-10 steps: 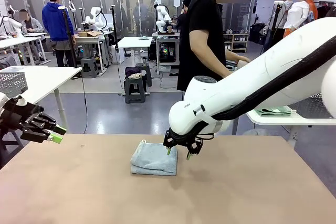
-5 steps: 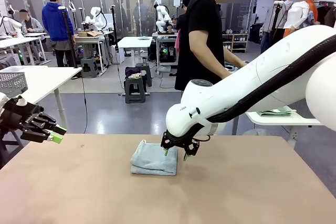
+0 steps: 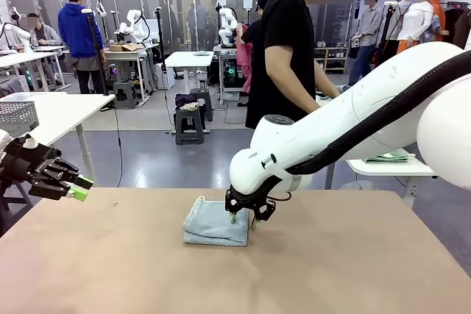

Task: Fold the towels and place them in the basket.
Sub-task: Place the folded Towel with hook on the right side of the table.

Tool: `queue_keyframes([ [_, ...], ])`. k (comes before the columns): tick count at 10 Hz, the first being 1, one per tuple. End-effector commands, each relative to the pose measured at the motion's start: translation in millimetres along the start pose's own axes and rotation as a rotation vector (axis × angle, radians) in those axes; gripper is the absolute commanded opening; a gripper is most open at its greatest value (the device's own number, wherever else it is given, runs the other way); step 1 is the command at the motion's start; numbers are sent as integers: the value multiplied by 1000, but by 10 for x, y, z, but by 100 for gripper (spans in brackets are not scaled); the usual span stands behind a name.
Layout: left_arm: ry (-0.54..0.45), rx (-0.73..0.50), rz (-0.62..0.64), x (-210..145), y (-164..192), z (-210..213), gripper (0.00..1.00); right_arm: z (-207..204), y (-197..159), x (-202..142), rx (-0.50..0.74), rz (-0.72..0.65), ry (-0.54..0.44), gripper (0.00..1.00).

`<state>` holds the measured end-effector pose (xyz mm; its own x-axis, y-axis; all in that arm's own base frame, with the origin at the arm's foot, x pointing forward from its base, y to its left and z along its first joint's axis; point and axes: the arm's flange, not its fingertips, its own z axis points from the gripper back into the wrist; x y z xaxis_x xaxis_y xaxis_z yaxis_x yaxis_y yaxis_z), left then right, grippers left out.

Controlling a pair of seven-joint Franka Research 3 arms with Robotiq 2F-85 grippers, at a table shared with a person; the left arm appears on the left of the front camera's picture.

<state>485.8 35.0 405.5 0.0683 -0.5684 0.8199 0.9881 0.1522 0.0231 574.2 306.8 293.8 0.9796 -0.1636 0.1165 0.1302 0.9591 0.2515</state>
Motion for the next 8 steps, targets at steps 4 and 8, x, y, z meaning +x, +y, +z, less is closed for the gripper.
queue_keyframes([
  [4,-4,4,-7,19,-9,21,52,24,96,26,-24,-5,10,26],
  [8,-4,4,-7,19,-9,21,52,50,125,49,-41,15,38,0],
])
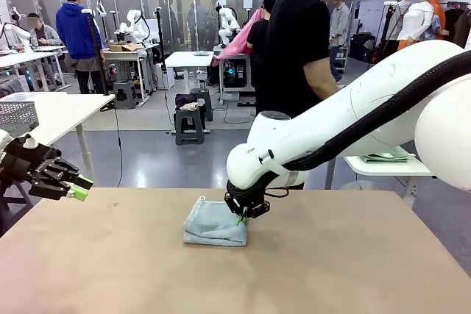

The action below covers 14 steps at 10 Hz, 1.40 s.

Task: Fold the towels and place them in the basket.
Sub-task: Place the folded Towel with hook on the right side of the table.

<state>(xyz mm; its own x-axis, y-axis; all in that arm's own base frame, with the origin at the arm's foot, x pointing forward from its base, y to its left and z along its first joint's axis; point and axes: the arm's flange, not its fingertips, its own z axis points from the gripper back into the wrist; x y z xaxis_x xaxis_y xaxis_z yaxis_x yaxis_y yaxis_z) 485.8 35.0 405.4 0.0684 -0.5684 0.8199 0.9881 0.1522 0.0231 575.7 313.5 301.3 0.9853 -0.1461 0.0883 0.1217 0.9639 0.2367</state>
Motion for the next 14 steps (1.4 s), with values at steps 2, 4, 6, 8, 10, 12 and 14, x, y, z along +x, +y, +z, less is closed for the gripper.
queue_keyframes([
  [2,-4,4,-7,19,-9,21,52,-6,-5,-2,4,-1,-7,0],
  [4,-4,4,-7,19,-9,21,52,-6,-5,-2,4,-1,-7,0],
  [6,-4,4,-7,19,-9,21,52,185,-160,75,-35,44,-62,4],
  [8,-4,4,-7,19,-9,21,52,717,-668,188,-75,110,-61,4],
  [10,-4,4,-7,19,-9,21,52,1158,-1360,290,-86,142,6,4],
  [12,-4,4,-7,19,-9,21,52,1466,-2004,446,-141,88,-20,4],
  [14,-4,4,-7,19,-9,21,52,1625,-2453,645,-198,84,-56,4],
])
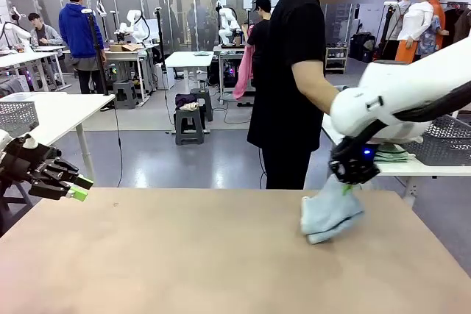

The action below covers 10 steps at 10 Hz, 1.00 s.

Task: Fold the towels and place them in the basket.
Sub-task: Place the folded Towel with hook on the right side of the table.

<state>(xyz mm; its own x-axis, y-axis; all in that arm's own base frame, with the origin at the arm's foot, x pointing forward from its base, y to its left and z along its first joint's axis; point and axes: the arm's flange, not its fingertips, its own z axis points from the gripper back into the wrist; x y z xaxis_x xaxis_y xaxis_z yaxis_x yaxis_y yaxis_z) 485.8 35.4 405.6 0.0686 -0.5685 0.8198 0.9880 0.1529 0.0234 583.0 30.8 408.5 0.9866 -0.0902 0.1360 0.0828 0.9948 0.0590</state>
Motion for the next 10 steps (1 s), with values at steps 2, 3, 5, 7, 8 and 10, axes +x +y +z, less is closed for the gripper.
queue_keyframes([
  [2,-4,3,-7,20,-10,18,52,-92,-325,282,-81,18,-44,4],
  [3,-4,3,-7,20,-10,18,52,-152,-468,387,-104,16,-40,4],
  [5,-4,3,-7,20,-10,18,52,-194,-645,503,-128,7,-31,4],
  [7,-4,3,-7,20,-10,18,52,-180,-720,503,-130,-5,-18,25],
  [8,-4,3,-7,20,-10,18,52,-165,-724,484,-124,-3,-22,25],
  [10,-4,3,-7,20,-10,18,52,-78,-699,443,-120,9,-37,26],
])
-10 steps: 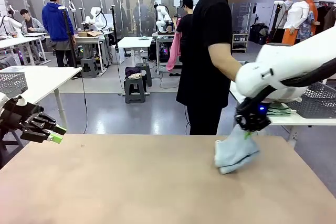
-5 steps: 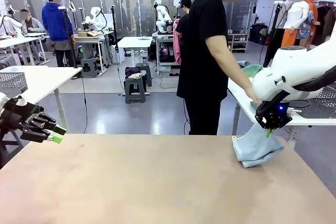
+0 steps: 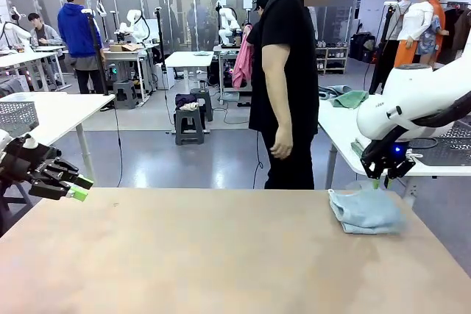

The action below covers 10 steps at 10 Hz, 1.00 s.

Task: Fold the towels and place them in the basket.
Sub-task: Place the folded Towel with hook on the right side of the table.

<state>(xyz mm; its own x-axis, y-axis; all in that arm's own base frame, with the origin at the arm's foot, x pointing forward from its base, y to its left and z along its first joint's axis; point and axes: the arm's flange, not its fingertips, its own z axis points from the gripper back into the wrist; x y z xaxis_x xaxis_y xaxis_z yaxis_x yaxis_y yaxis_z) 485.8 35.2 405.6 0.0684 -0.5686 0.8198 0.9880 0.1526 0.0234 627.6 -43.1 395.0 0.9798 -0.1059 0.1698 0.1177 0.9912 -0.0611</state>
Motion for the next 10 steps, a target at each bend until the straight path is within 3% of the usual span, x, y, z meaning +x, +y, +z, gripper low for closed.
queue_keyframes([
  [1,-4,4,-7,19,-9,19,52,227,34,-76,-5,36,-26,65],
  [2,-4,4,-7,19,-9,19,52,416,127,-147,-8,52,-47,46],
  [3,-4,4,-7,19,-9,19,52,688,326,-285,5,61,-64,85],
  [7,-4,4,-7,19,-9,19,52,1820,1056,-1077,29,-44,-108,85],
  [10,-4,4,-7,19,-9,19,52,2279,1031,-1428,160,54,-69,85],
])
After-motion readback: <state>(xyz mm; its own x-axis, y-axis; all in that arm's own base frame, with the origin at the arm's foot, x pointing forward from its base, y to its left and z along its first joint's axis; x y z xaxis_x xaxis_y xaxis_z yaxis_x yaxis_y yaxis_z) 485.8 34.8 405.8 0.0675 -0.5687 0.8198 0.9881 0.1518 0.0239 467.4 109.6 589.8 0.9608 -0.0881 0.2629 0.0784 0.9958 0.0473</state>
